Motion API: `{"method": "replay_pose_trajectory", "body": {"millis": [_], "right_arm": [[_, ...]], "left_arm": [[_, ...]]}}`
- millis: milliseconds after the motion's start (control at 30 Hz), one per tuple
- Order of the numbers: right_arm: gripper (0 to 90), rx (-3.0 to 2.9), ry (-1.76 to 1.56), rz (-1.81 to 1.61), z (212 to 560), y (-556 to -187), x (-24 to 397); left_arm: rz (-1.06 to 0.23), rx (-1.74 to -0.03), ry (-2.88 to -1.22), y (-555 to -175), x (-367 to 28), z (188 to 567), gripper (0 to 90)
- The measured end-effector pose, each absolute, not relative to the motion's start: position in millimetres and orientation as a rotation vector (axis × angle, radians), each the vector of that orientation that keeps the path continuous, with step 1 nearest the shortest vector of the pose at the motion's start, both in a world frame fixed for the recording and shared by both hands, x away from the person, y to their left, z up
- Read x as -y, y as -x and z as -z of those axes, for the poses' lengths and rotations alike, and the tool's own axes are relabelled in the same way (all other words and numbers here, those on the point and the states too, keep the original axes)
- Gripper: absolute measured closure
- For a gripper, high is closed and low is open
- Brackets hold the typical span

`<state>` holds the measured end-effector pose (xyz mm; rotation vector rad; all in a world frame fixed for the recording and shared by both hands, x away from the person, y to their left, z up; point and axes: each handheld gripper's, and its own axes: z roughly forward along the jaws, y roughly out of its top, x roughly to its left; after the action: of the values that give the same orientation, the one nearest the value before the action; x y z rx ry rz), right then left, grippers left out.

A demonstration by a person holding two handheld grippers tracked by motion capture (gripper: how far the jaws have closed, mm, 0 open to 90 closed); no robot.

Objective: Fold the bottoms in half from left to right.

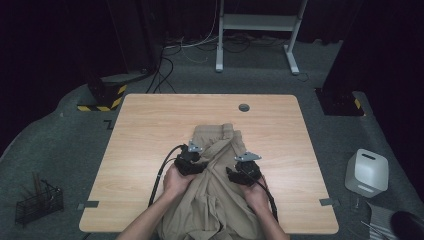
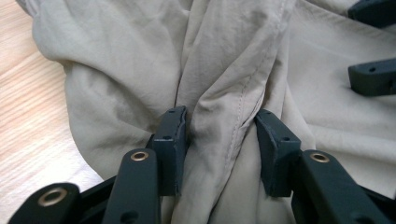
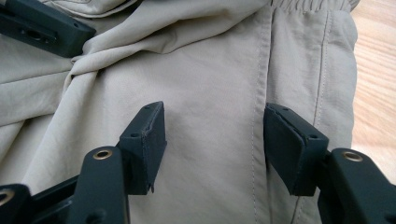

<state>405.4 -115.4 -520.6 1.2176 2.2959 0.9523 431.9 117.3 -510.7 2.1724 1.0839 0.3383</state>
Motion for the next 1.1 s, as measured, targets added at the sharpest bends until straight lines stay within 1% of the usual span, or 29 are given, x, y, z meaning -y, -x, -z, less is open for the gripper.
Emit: {"method": "replay_pose_trajectory", "body": {"millis": [100, 200, 333, 567, 633, 700, 767, 933, 1033, 1100], "right_arm": [[40.0, -2.296, -1.214, -0.950, 520.6, -413.9, 109.2], [40.0, -2.290, -1.218, -0.952, 520.9, -425.6, 101.7], [40.0, -2.274, -1.236, -0.951, 521.2, -440.0, 91.4], [39.9, -2.246, -1.250, -0.958, 522.7, -451.4, 83.1], [40.3, -2.247, -1.252, -0.962, 522.7, -455.7, 83.6], [41.7, -2.276, -1.273, -0.959, 519.5, -459.2, 86.3], [42.7, -2.291, -1.298, -0.982, 515.3, -459.5, 91.7], [49.6, -2.275, -1.282, -1.048, 504.4, -444.1, 108.2], [60.1, -2.312, -1.247, -1.069, 501.5, -432.8, 115.8], [62.7, -2.334, -1.239, -1.074, 500.6, -424.1, 120.6]], "left_arm": [[-0.358, -1.104, -2.188, -440.7, -118.7, 509.4, 58.1], [-0.407, -1.120, -2.208, -451.8, -121.4, 508.8, 58.1], [-0.413, -1.142, -2.207, -464.7, -128.4, 508.3, 57.6], [-0.438, -1.152, -2.188, -475.0, -134.9, 509.9, 57.5], [-0.427, -1.162, -2.192, -477.2, -135.0, 508.9, 57.0], [-0.352, -1.207, -2.151, -479.1, -138.1, 506.9, 54.1], [-0.332, -1.234, -2.127, -477.2, -141.4, 502.7, 53.3], [-0.343, -1.195, -2.125, -462.3, -148.9, 487.7, 51.9], [-0.330, -1.192, -2.116, -451.0, -156.6, 481.7, 51.8], [-0.349, -1.225, -2.117, -443.7, -161.3, 481.6, 47.6]]}}
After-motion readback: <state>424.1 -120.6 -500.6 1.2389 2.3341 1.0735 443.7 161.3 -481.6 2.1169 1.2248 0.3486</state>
